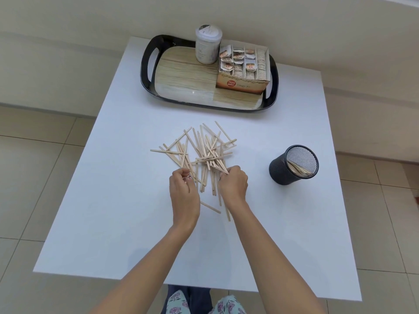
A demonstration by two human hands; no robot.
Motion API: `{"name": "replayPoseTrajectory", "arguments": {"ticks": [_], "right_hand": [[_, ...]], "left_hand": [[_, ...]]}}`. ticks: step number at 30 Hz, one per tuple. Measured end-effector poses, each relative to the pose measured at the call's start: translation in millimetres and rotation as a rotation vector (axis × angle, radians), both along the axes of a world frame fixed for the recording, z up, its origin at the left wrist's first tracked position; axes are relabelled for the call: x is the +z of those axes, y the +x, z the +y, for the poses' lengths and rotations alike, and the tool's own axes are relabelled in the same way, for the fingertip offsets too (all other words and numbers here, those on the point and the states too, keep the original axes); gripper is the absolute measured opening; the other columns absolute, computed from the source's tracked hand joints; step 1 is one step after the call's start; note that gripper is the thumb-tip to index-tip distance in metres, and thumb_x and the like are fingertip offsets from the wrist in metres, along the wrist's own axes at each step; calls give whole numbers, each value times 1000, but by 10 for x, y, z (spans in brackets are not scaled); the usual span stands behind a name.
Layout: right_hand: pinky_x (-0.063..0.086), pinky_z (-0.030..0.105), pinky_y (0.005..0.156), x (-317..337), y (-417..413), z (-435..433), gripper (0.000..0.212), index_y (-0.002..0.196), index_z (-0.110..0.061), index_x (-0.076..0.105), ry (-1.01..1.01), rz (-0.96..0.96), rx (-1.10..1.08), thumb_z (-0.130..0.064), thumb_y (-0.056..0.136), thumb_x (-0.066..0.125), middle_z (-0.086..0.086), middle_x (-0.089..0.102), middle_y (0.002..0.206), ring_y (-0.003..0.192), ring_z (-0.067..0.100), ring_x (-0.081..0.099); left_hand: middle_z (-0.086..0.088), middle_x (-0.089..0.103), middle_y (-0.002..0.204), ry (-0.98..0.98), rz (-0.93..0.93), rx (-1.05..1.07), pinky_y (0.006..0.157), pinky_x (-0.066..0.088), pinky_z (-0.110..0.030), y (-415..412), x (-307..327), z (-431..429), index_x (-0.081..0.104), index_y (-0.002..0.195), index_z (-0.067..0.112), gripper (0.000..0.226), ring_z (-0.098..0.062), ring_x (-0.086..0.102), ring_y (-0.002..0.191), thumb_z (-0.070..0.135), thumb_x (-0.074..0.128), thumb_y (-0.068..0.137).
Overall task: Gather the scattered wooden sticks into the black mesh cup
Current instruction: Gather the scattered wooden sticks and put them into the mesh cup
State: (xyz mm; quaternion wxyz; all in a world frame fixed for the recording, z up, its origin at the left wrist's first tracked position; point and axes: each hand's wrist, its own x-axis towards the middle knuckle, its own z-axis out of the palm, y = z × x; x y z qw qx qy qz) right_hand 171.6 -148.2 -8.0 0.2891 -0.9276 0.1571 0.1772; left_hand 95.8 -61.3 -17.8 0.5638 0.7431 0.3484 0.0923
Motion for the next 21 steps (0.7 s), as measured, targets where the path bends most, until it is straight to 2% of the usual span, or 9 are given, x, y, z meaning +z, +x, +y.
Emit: {"name": "replayPoseTrajectory", "arguments": {"ticks": [4,7,9,10,12,13,15,17,21], "right_hand": [[45,34,69,16,-6,-143,19,99,2,63,97,-5,-4,-7,96,47,16,64,101,90,27,55],[37,28,61,33,-14,-250,20,86,-1,65,162,18,-23,-9,96,50,9,60,80,77,24,48],[33,26,54,42,-32,-320,22,78,-5,60,207,49,-66,-9,97,49,4,52,69,70,23,44],[33,26,54,41,-44,-353,23,77,-3,59,227,58,-92,-10,96,49,5,52,69,69,23,43],[36,28,60,38,-73,-405,24,86,5,61,261,58,-138,-11,96,47,10,53,75,69,22,45],[38,30,62,40,-89,-423,24,92,6,62,277,53,-154,-12,97,47,10,55,77,70,21,47],[44,33,65,48,-122,-449,23,98,0,64,314,45,-175,-14,97,46,8,59,82,71,20,51],[46,34,67,59,-166,-480,20,98,-8,61,358,47,-198,-14,99,42,2,61,87,70,17,52],[45,31,68,62,-281,-553,19,97,-8,55,457,71,-233,-11,99,37,-1,58,84,68,14,50]], "left_hand": [[6,49,109,-15,1,-23,76,33,1,21,51,-40,50,108,22,18,11,45,97,14,37,99],[7,52,111,-40,5,-41,72,33,3,32,115,-76,54,109,21,22,14,47,94,13,36,99],[9,58,109,-53,-2,-73,68,36,1,37,158,-96,60,110,20,29,17,50,82,10,35,99],[9,61,104,-63,-4,-92,63,38,-2,40,177,-109,62,111,21,32,12,51,70,10,35,99],[7,65,93,-91,13,-120,53,38,-8,57,220,-137,65,111,23,34,2,47,54,11,37,98],[7,66,89,-104,29,-134,53,38,-8,70,242,-151,66,110,24,34,1,47,53,12,38,98],[8,68,91,-136,60,-180,61,42,-8,109,286,-176,68,109,24,32,4,54,65,13,40,97],[8,70,102,-227,84,-237,78,49,-15,156,317,-200,69,108,21,32,-2,65,86,11,41,96],[-5,71,107,-411,216,-353,85,54,-26,251,321,-256,63,113,10,28,-15,68,93,10,41,97]]}}
